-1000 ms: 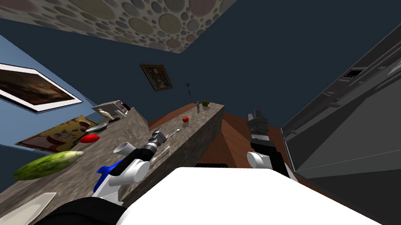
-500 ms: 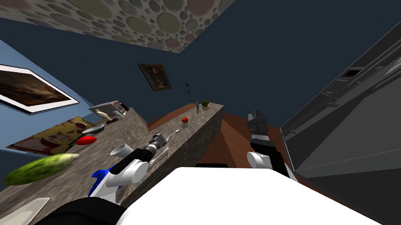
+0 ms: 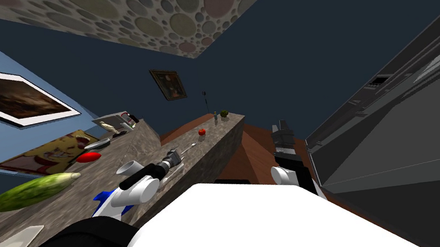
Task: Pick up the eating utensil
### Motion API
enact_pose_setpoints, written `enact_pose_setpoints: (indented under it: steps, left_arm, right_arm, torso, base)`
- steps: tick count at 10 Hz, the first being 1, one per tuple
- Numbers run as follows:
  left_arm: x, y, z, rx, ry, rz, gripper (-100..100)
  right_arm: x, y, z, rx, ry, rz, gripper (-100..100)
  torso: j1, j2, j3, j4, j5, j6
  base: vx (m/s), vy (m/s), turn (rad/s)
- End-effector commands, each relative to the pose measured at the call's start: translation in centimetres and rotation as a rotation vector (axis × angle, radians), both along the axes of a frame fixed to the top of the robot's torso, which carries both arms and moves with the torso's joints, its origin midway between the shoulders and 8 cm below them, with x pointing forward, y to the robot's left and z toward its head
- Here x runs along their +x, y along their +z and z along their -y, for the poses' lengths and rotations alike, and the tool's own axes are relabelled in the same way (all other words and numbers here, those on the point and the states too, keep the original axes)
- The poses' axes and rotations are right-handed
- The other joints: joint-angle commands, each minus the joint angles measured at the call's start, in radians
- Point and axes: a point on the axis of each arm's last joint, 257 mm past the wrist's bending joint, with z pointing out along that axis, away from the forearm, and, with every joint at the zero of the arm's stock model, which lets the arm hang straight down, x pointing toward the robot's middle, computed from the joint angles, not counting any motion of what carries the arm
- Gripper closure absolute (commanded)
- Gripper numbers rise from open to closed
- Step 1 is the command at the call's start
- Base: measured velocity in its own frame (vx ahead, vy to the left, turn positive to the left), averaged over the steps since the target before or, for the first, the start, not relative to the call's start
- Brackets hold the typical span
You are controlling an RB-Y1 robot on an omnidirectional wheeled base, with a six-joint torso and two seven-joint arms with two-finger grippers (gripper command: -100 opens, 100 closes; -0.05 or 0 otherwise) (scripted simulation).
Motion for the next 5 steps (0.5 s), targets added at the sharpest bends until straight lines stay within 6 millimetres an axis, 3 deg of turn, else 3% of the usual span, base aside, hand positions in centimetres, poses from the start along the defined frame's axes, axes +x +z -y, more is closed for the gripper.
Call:
enact_pose_setpoints:
  steps: [1,5]
  left_arm:
    - [-0.5,-0.6,0.0,-0.005,0.004,-0.032,-100]
    - [-2.7,-3.2,-1.1,-0.034,0.03,-0.162,-100]
  right_arm:
    - [0.0,0.0,0.0,0.0,0.0,0.0,0]
    - [0.0,0.0,0.0,0.0,0.0,0.0,0]
  torso:
    - [0.0,0.0,0.0,0.0,0.0,0.0]
    - [0.0,0.0,0.0,0.0,0.0,0.0]
  base:
    - [0.008,0.003,0.012]
    - [0.01,0.006,-0.036]
